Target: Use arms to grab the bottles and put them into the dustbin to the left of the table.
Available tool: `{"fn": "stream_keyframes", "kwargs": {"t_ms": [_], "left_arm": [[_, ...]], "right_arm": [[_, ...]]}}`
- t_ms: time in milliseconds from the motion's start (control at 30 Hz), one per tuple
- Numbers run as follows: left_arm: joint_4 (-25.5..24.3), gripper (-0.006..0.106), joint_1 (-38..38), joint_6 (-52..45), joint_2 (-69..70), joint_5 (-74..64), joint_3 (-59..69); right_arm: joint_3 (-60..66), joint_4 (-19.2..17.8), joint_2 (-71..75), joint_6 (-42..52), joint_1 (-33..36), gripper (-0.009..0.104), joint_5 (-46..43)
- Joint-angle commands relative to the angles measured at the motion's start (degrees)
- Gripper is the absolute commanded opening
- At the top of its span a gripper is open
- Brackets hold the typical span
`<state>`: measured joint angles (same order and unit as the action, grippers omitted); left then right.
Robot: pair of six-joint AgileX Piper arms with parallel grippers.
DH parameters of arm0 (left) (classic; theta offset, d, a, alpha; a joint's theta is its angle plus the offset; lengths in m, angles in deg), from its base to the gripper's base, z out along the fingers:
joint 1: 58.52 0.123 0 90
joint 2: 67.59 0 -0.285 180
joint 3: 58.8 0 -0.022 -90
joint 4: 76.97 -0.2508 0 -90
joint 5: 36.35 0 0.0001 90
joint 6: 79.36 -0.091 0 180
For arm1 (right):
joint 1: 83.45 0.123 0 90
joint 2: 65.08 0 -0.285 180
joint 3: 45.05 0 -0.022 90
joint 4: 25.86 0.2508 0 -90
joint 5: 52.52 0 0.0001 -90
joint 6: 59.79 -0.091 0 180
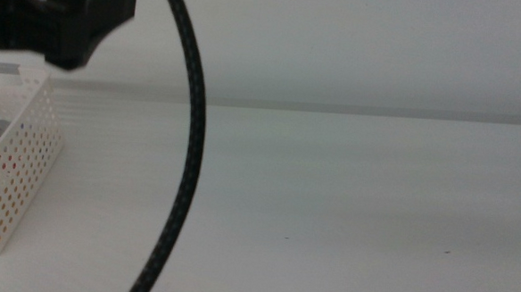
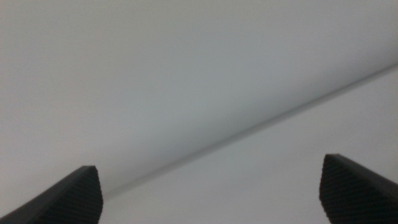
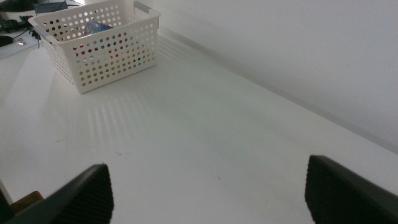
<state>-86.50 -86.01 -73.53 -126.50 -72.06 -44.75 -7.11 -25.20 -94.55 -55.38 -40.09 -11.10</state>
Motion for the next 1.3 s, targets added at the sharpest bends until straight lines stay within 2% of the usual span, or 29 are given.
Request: {"fn": "stream_keyframes", "kwargs": {"t_ms": [0, 167, 467, 533, 567, 733, 800, 867, 1033, 1100, 1267], "left_arm": [[-0.73, 0.094, -0.45, 0.55, 0.10, 5.72, 0.06], [-2.70, 0.094, -0.45, 0.02, 0.10, 9.77, 0.06], [-2.70, 0.094, -0.33, 0.02, 0.10, 10.18, 0.06], [-2.59, 0.094, 2.07, 0.02, 0.55, 11.05, 1.84], [-2.59, 0.094, 3.09, 0.02, 1.25, 12.26, 3.36], [-2.70, 0.094, 8.53, 0.02, 8.57, 20.38, 16.26], [-1.90, 0.094, 11.38, 0.02, 12.99, 20.38, 22.23], [-1.08, 0.094, 14.61, 0.02, 17.74, 20.38, 27.46], [1.14, 0.094, 21.98, 0.02, 28.55, 20.38, 39.34], [1.15, 0.094, 24.33, 0.02, 32.94, 20.49, 43.16], [2.83, 0.094, 28.19, 0.02, 43.29, 20.49, 50.45]], "right_arm": [[0.18, -0.05, 0.15, 0.53, -0.01, 0.082, -0.45], [0.18, -0.05, 0.15, 0.53, -0.01, 0.082, -0.45], [0.18, -0.05, 0.15, 0.53, -0.01, 0.082, -0.45], [0.18, -0.05, 0.15, 0.53, -0.01, 0.082, -0.45], [0.66, -0.66, 0.15, 0.34, -0.01, 0.082, -0.45], [4.44, -10.75, 1.11, 0.01, -0.01, 0.082, -7.61], [6.66, -11.68, 1.30, 0.01, -0.11, 0.082, -12.63], [9.52, -9.06, 1.30, 0.01, -0.95, 0.082, -17.72], [19.37, 2.08, 1.30, -0.01, -8.84, 0.082, -29.85], [22.50, 3.06, 1.30, -0.01, -14.11, 0.082, -31.98], [28.94, 2.38, 1.39, -0.01, -26.50, 0.082, -32.12]]}}
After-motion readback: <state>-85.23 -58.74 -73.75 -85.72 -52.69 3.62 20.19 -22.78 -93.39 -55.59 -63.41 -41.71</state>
